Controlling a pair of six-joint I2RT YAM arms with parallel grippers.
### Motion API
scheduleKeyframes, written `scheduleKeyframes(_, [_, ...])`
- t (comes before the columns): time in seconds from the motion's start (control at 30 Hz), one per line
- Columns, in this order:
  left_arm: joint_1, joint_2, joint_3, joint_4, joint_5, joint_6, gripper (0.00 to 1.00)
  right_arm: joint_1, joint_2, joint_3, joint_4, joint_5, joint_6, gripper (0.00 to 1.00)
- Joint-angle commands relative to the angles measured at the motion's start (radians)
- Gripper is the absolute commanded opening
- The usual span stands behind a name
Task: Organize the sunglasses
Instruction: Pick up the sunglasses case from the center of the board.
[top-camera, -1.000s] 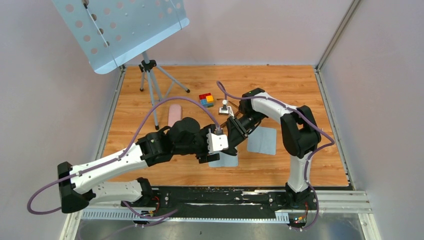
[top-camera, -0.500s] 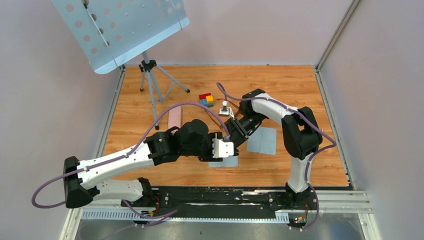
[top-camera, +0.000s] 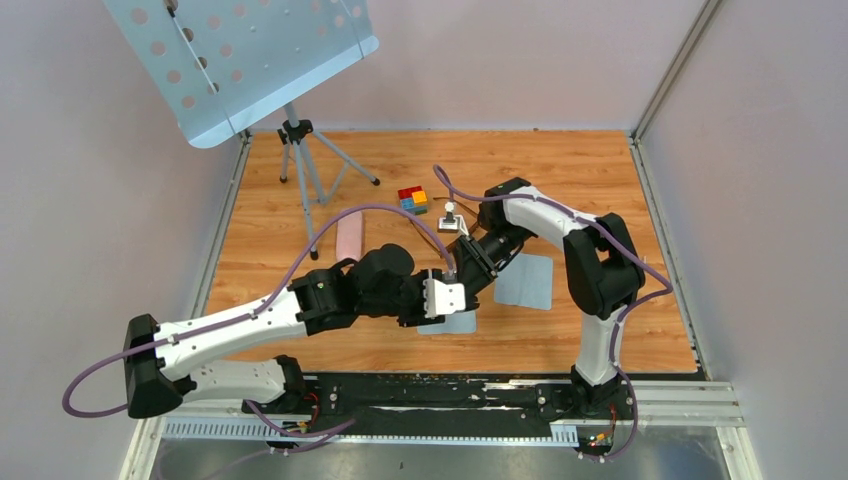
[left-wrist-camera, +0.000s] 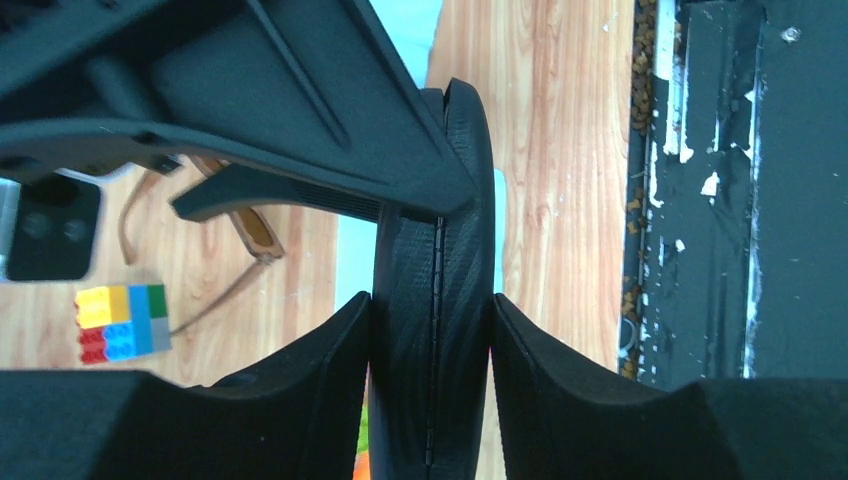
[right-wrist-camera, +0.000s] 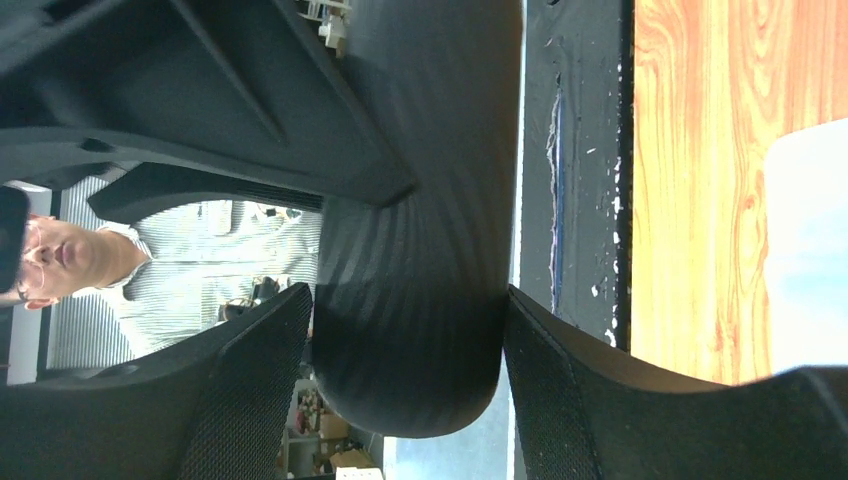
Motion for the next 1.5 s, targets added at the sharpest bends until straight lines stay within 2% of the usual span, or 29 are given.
scheduleKeyframes(0.0, [-0.007, -0.025, -0.06, 0.033, 0.035, -0.09, 0.34, -0.023, -0.017, 0.039, -0.066, -0.068, -0.018, 0.76])
scheduleKeyframes(0.03, [-0.007, -0.03, -0.07, 0.044, 0.037, -0.104, 0.34, -0.031, -0.011, 0.041, -0.065, -0.071, -0.014, 0.78])
scheduleKeyframes(0.07, [-0.007, -0.038, -0.08, 0.057, 0.041, -0.118, 0.34, -0.038, -0.005, 0.045, -0.065, -0.071, -0.012, 0.85])
scheduleKeyframes(0.1, [-0.006, -0.048, -0.089, 0.069, 0.044, -0.132, 0.34, -0.048, -0.001, 0.048, -0.066, -0.073, -0.012, 0.98])
scheduleKeyframes(0.13, [-0.007, -0.059, -0.097, 0.08, 0.044, -0.146, 0.34, -0.059, 0.006, 0.053, -0.064, -0.073, -0.013, 1.0])
scheduleKeyframes(0.33, [-0.006, -0.111, -0.146, 0.128, 0.043, -0.223, 0.33, -0.127, 0.02, 0.133, -0.065, -0.017, -0.048, 1.0])
scheduleKeyframes(0.53, [0.016, -0.119, -0.224, 0.224, 0.068, -0.42, 0.32, -0.258, -0.047, 0.376, -0.048, 0.129, -0.076, 0.99])
scheduleKeyframes(0.6, [0.064, -0.113, -0.255, 0.278, 0.115, -0.52, 0.32, -0.298, -0.113, 0.4, 0.04, 0.189, -0.048, 0.98])
scheduleKeyframes(0.67, [0.126, -0.1, -0.288, 0.343, 0.186, -0.616, 0.32, -0.318, -0.217, 0.356, 0.184, 0.28, 0.0, 0.97])
scheduleKeyframes(0.77, [0.213, -0.063, -0.324, 0.437, 0.281, -0.74, 0.31, -0.315, -0.47, 0.138, 0.501, 0.462, 0.04, 0.96])
scheduleKeyframes(0.83, [0.254, -0.024, -0.328, 0.502, 0.331, -0.815, 0.31, -0.279, -0.668, -0.089, 0.721, 0.574, 0.005, 0.96])
scheduleKeyframes(0.87, [0.273, 0.003, -0.326, 0.528, 0.36, -0.853, 0.31, -0.246, -0.754, -0.168, 0.77, 0.61, -0.055, 0.96])
scheduleKeyframes(0.97, [0.323, 0.111, -0.301, 0.597, 0.434, -0.978, 0.31, -0.144, -0.887, -0.274, 0.745, 0.664, -0.198, 0.94])
scheduleKeyframes(1.07, [0.346, 0.2, -0.274, 0.693, 0.515, -1.088, 0.33, -0.016, -0.925, -0.323, 0.667, 0.768, -0.327, 0.91])
scheduleKeyframes(1.2, [0.353, 0.288, -0.219, 0.709, 0.578, -1.157, 0.33, 0.162, -0.954, -0.392, 0.681, 0.941, -0.487, 0.94])
scheduleKeyframes(1.33, [0.369, 0.321, -0.218, 0.771, 0.62, -1.244, 0.33, 0.304, -0.934, -0.39, 0.682, 1.048, -0.545, 0.96])
scheduleKeyframes(1.47, [0.38, 0.324, -0.237, 0.87, 0.651, -1.332, 0.33, 0.363, -0.884, -0.377, 0.698, 1.079, -0.522, 0.96])
